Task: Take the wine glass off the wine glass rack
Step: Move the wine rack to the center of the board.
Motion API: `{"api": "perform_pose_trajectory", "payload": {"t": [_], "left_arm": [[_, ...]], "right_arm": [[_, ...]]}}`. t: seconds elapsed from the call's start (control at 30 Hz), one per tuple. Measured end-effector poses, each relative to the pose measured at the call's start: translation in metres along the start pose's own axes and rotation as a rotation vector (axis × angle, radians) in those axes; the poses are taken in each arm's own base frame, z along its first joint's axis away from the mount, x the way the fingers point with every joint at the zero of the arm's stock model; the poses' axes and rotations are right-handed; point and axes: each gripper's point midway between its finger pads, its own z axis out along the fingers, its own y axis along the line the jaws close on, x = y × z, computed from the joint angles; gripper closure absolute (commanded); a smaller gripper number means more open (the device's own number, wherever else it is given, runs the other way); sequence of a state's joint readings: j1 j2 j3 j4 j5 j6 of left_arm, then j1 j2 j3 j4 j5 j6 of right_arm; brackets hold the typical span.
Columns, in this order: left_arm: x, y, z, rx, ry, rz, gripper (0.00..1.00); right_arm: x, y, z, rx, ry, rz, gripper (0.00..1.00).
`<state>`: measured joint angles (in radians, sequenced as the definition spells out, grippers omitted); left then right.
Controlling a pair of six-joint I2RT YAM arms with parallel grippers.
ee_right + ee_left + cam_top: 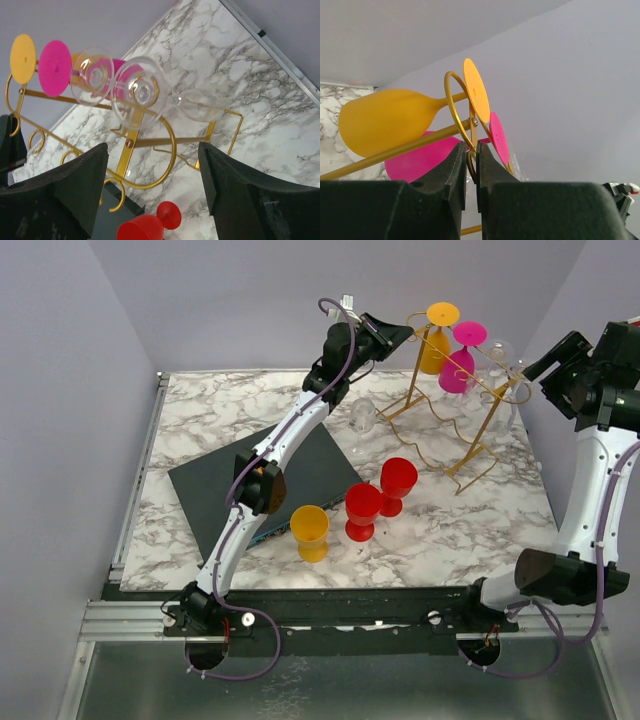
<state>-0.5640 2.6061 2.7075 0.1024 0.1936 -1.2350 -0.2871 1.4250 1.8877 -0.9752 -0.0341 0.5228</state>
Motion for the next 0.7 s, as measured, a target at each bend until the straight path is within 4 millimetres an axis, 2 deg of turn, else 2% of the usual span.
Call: {"api": "perform_pose_trajectory", "payload": {"t": [0.2, 0.33, 0.53, 0.7], "left_arm": [[0.0, 0.0, 0.0, 0.007, 0.005, 0.01, 0.67], [-0.011, 0.0, -0.001, 0.016, -0.014, 0.025, 0.58], [-0.034, 0.006, -0.005, 0.006, -0.045, 0.041, 0.54], [-0.044, -0.005, -0.008, 0.02, -0.06, 0.05, 0.54]], "right_arm": [[-0.021, -0.017, 0.024, 0.015, -0.006, 0.062, 0.22], [-0.026, -0.02, 0.036, -0.016, 0.012, 0.114, 0.23], [-0.035, -0.02, 0.037, -0.072, 0.012, 0.159, 0.27], [-0.042, -0.026, 0.039, -0.11, 0.006, 0.196, 0.32]]}}
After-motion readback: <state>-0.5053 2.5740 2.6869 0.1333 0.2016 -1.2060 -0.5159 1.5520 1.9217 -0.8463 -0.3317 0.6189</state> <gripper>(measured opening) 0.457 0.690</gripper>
